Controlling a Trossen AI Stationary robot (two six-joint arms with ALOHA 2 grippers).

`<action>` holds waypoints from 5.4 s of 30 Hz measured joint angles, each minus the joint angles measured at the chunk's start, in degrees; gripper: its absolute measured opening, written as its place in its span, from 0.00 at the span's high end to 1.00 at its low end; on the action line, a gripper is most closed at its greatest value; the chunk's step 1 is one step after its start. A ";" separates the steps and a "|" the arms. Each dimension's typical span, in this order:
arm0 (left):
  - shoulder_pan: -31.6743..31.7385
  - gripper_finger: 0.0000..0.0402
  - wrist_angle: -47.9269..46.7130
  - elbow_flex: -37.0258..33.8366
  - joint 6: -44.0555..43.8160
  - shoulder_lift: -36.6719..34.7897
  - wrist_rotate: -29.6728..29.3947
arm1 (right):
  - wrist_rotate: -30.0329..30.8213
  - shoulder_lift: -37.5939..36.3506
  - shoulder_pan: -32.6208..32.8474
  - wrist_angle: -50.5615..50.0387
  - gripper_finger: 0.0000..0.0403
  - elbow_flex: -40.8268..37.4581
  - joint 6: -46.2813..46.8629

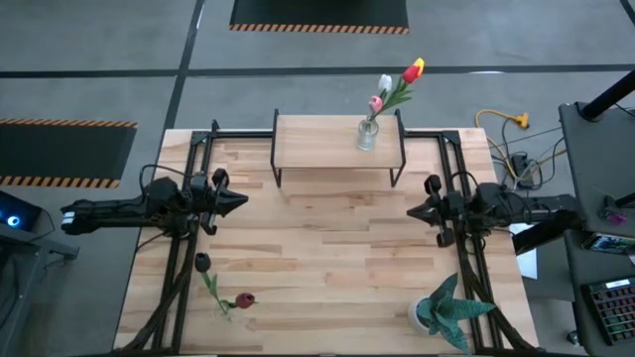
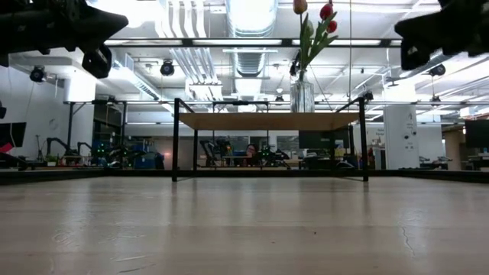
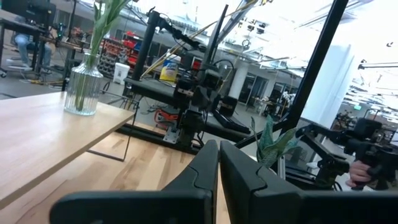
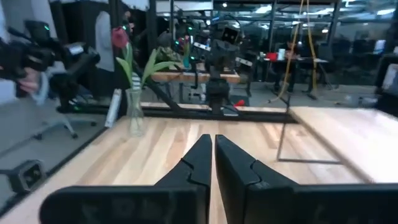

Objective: Pick and place flowers into a vace then onto a shelf
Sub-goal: Put the transparent vase with the tulips on the shelf

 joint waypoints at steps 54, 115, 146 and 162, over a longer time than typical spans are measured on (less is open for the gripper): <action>0.04 0.47 -63.26 51.86 10.13 20.13 9.12 | 6.18 -7.49 -0.02 -1.79 0.97 -7.79 12.22; -4.14 0.47 -61.37 20.46 -81.38 29.90 44.92 | 6.09 -7.45 -0.02 -1.81 0.97 -7.79 5.28; -7.67 0.47 -46.16 31.01 -71.44 58.14 45.14 | 6.02 -4.42 -0.02 -1.96 0.97 -7.79 1.93; -7.88 0.47 -36.53 30.71 -66.13 58.49 46.73 | 6.02 -2.97 -0.02 -1.88 0.97 -7.79 2.10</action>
